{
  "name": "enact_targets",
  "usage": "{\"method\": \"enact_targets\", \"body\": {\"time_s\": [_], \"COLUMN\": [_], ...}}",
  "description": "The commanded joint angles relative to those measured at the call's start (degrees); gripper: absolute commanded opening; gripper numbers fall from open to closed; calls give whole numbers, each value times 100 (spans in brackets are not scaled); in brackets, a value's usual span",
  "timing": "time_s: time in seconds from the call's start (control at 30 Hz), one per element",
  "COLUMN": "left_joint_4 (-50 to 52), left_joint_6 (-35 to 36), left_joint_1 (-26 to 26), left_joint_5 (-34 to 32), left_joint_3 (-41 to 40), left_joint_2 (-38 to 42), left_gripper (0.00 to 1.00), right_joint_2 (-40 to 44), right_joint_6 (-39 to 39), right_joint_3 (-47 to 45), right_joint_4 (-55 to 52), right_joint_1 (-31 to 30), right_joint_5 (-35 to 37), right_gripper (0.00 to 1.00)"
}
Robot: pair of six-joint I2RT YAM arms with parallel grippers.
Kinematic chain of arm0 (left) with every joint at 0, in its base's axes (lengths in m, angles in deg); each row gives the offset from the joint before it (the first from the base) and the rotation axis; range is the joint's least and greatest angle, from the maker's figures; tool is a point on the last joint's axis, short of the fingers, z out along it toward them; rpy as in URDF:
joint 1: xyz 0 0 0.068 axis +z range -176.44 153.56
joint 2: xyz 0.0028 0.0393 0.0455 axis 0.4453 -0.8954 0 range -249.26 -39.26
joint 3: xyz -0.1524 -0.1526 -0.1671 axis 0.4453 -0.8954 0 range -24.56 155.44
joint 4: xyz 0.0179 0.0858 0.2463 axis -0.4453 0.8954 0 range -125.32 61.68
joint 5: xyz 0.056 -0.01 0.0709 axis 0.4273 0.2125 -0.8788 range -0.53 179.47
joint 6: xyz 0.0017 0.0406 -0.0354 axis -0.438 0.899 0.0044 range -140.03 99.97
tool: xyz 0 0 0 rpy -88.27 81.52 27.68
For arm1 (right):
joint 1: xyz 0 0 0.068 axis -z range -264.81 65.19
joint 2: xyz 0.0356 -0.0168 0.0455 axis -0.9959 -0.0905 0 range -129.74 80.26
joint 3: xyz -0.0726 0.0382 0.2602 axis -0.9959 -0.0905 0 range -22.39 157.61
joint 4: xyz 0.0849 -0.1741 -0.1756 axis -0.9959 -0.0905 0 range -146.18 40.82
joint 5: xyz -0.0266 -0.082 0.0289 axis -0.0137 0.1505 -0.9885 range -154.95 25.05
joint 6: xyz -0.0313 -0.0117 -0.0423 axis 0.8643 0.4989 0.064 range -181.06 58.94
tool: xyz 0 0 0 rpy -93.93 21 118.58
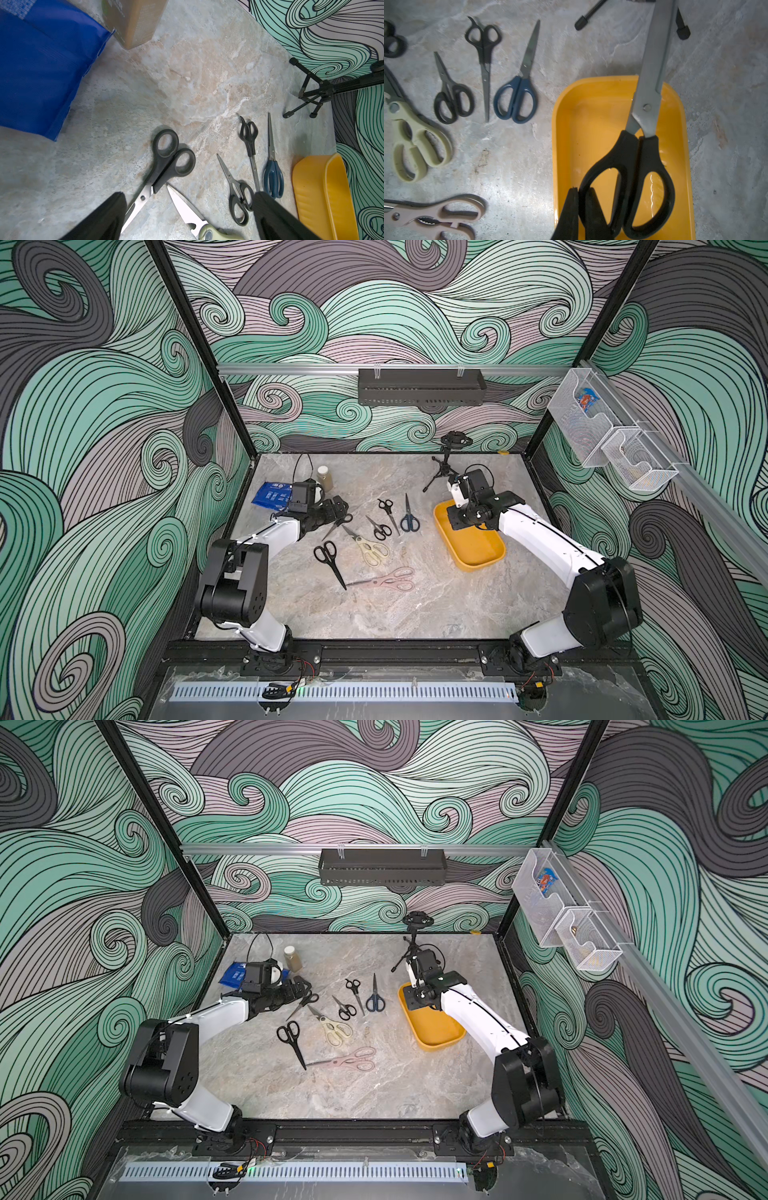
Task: Put the scissors into the storage box
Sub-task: Place the scissors in the storage box.
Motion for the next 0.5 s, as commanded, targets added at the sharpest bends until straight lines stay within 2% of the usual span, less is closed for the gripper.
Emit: {"method": "enact_targets", "body": {"time_s": [0.0,0.2,0.47], "left_joint_4": [-84,-79,-91], "left_joint_6": [-47,-42,-42], "left_joint_1": [30,30,30], "left_joint_5": [84,78,93], "left_joint_3": [23,23,18], "left_joint_2": [-63,-22,-4], "left_gripper": [98,99,99], "right_joint_2": [-85,-429,-736], "right_joint_6": [42,-274,-508], "right_joint_3": [-186,-461,-795], "right_joint_4": [-26,-4,249], "right_joint_1": [183,265,257], "right_joint_5": [12,-433,-399], "right_gripper": [0,0,0]}}
